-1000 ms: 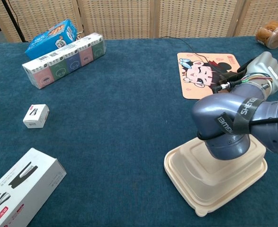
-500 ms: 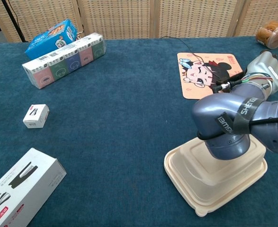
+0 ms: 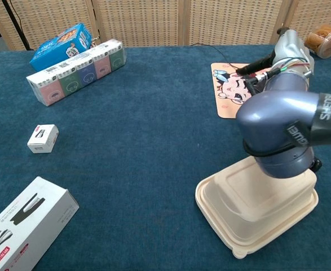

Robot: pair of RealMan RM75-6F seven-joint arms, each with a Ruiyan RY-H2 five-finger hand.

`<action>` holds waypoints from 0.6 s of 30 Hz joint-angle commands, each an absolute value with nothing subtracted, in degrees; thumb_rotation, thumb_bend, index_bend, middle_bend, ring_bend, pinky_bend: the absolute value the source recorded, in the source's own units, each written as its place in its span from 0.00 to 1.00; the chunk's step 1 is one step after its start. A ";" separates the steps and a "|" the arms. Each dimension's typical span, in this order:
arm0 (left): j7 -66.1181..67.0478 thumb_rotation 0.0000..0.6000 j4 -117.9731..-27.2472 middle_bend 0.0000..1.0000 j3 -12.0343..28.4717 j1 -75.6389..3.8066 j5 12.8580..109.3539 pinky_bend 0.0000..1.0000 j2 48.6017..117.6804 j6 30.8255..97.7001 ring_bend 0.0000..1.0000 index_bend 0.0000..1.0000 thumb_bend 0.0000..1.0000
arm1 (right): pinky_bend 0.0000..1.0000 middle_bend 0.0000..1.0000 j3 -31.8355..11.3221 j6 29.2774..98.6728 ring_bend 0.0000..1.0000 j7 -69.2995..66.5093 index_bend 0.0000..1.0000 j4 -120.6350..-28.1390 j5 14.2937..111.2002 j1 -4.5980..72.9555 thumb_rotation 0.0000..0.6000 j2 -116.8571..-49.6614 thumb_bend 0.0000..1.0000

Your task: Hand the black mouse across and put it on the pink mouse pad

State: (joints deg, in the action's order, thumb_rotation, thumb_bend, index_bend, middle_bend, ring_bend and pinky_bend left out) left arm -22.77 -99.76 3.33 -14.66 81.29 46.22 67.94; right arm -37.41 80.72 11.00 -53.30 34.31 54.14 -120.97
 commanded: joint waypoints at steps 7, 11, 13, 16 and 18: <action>-19.29 1.00 -100.96 0.00 3.42 -14.73 80.28 0.00 46.89 67.95 0.00 0.00 0.06 | 0.00 0.00 -28.47 79.25 0.00 18.92 0.00 -85.40 45.85 41.24 1.00 -98.80 0.07; -17.10 1.00 -101.61 0.00 3.46 -14.74 79.67 0.00 47.40 68.06 0.00 0.00 0.06 | 0.00 0.00 -22.81 76.45 0.00 17.38 0.00 -90.96 53.65 37.26 1.00 -90.22 0.07; -16.00 1.00 -101.94 0.00 3.47 -14.72 79.39 0.00 47.65 68.17 0.00 0.00 0.06 | 0.00 0.00 -20.27 75.22 0.00 16.05 0.00 -91.74 57.87 35.91 1.00 -86.68 0.07; -14.09 1.00 -102.54 0.00 3.47 -14.60 79.05 0.00 48.14 68.57 0.00 0.00 0.06 | 0.00 0.00 -16.02 75.17 0.00 15.08 0.00 -91.30 64.88 33.76 1.00 -81.91 0.07; -12.71 1.00 -102.87 0.00 3.43 -14.42 78.95 0.00 48.55 69.07 0.00 0.00 0.06 | 0.00 0.00 -13.40 75.69 0.00 13.80 0.00 -90.72 69.28 32.21 1.00 -79.21 0.07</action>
